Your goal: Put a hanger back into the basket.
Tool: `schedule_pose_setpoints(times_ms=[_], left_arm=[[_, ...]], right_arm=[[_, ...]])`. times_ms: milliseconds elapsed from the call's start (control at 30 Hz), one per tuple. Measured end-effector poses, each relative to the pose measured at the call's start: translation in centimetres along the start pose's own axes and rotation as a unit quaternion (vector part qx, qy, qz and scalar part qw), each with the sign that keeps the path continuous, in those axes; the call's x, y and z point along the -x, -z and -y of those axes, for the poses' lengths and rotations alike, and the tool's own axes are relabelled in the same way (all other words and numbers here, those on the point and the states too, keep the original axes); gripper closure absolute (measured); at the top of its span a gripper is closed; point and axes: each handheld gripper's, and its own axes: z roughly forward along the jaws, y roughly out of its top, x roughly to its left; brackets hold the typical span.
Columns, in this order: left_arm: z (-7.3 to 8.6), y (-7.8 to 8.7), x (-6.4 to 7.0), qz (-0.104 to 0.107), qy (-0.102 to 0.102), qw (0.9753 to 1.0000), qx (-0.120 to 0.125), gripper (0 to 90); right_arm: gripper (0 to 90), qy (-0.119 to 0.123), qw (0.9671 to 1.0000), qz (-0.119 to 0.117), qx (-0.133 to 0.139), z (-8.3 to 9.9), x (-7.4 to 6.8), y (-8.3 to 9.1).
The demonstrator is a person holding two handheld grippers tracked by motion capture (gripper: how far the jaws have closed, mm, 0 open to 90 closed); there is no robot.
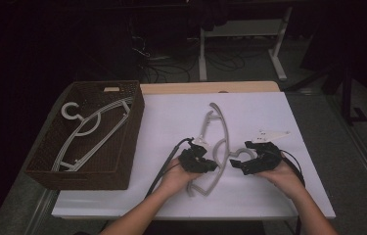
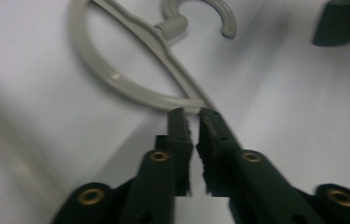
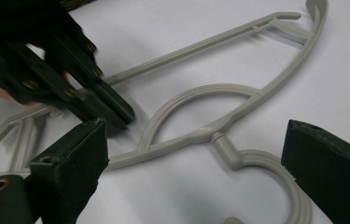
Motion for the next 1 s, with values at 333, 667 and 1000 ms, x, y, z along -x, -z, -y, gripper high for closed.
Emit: schedule_pose_setpoints(times_ms=[333, 667, 1000], left_arm=[[2.4, 5.8, -2.6, -0.004, -0.003, 0.9991, 0.043, 45.3], [4.3, 7.5, -3.1, -0.015, -0.007, 0.9972, 0.073, 13.8], [4.3, 7.9, -3.1, -0.028, -0.009, 0.9954, 0.092, 4.5]], right_arm=[[29.2, -0.026, 0.9986, 0.045, -0.009, -2.2, 2.0, -1.0], [76.8, -0.077, 0.9897, 0.106, -0.057, -5.0, 6.4, -6.0], [88.8, -0.109, 0.9798, 0.138, -0.096, -7.7, 10.1, -11.1]])
